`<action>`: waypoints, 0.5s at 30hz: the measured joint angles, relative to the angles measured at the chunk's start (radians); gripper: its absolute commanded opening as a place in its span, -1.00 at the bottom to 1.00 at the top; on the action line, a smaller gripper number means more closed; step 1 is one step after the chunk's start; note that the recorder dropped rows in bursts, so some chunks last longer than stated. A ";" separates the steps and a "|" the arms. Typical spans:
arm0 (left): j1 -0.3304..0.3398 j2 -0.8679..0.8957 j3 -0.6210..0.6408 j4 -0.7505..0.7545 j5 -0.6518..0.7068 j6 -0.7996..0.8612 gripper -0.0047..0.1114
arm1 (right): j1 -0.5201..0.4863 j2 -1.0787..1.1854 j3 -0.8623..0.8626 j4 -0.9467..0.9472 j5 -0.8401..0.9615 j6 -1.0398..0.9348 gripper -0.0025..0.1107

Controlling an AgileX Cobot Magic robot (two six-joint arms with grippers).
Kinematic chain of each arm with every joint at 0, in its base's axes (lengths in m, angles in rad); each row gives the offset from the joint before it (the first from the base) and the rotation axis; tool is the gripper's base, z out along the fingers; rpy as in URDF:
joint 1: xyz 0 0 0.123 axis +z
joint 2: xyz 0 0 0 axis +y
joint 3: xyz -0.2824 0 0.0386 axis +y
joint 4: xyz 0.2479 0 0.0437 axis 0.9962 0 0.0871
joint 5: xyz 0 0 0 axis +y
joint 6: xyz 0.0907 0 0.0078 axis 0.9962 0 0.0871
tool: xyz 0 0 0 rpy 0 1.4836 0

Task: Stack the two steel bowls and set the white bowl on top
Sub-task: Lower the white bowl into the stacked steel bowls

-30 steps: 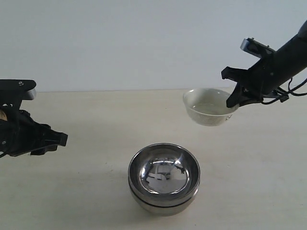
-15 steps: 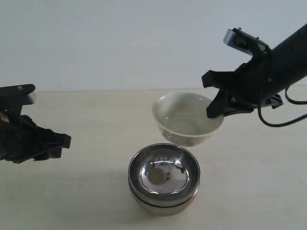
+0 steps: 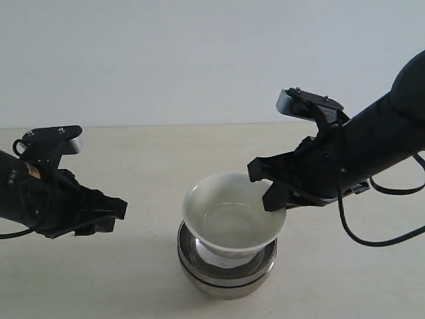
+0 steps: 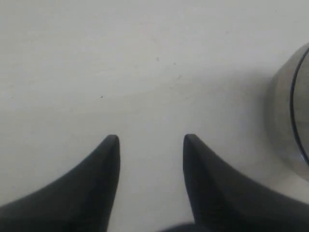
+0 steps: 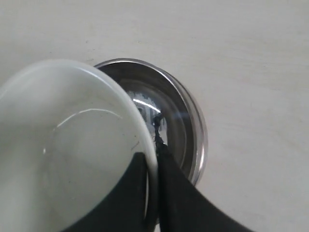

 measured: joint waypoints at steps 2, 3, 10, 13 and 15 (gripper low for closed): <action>0.000 0.000 0.000 -0.007 0.004 0.000 -0.22 | 0.000 0.000 0.016 0.000 -0.025 0.000 -0.96; 0.000 0.000 0.000 -0.014 0.006 0.000 -0.22 | 0.000 0.000 0.023 0.000 -0.038 0.000 -0.96; 0.000 0.000 0.000 -0.020 0.030 -0.007 -0.22 | 0.000 0.000 0.039 0.000 -0.071 0.000 -0.96; 0.000 0.000 0.000 -0.020 0.034 -0.007 -0.22 | 0.002 0.000 0.039 0.004 -0.076 0.000 -0.96; 0.000 0.000 0.000 -0.020 0.034 -0.007 -0.22 | 0.002 0.000 0.039 0.004 -0.077 0.000 -0.96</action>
